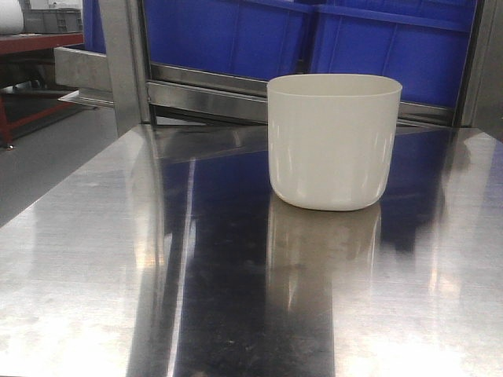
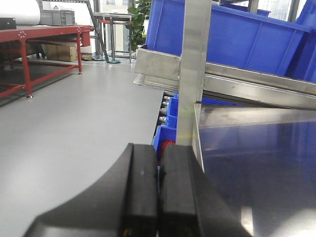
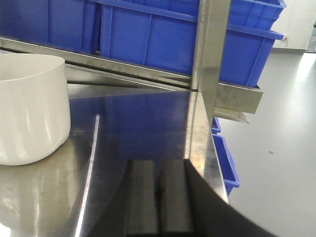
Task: Move white bin to right shelf second layer
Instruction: 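Move the right gripper toward the white bin on the steel table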
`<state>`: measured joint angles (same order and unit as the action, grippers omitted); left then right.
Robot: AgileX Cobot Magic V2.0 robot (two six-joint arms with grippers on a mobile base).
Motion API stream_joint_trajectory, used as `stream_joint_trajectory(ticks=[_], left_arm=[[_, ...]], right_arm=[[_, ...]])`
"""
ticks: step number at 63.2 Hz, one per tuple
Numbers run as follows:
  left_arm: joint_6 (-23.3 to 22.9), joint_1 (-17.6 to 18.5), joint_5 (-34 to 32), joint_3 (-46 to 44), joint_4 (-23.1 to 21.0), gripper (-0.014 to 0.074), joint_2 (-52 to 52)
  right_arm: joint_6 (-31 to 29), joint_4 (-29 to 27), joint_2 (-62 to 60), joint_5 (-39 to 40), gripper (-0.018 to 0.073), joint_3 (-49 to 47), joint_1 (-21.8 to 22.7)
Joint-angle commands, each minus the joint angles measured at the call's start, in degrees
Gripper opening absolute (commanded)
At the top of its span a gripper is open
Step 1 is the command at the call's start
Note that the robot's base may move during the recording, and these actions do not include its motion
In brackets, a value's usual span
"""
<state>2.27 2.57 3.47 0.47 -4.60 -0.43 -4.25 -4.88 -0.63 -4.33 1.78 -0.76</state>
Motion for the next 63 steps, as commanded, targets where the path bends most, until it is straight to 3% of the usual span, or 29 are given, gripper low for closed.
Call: stream_joint_trajectory(ticks=[1, 36, 49, 63], left_arm=[[-0.30, 0.41, -4.77, 1.56, -0.30, 0.0085, -0.87], [-0.30, 0.41, -4.77, 1.56, -0.30, 0.0085, -0.87], [-0.30, 0.41, -4.77, 1.56, -0.30, 0.0085, -0.87], [-0.30, 0.41, -4.77, 1.56, -0.30, 0.0085, -0.87]], right_arm=[[-0.42, 0.43, -0.98, 5.05, 0.0051, 0.02, 0.14], [-0.81, 1.15, -0.98, 5.21, 0.0051, -0.54, 0.14], [-0.81, 6.85, 2.14, -6.14, 0.0051, -9.93, 0.14], [-2.01, 7.89, 13.84, -17.44, 0.0051, -21.84, 0.14]])
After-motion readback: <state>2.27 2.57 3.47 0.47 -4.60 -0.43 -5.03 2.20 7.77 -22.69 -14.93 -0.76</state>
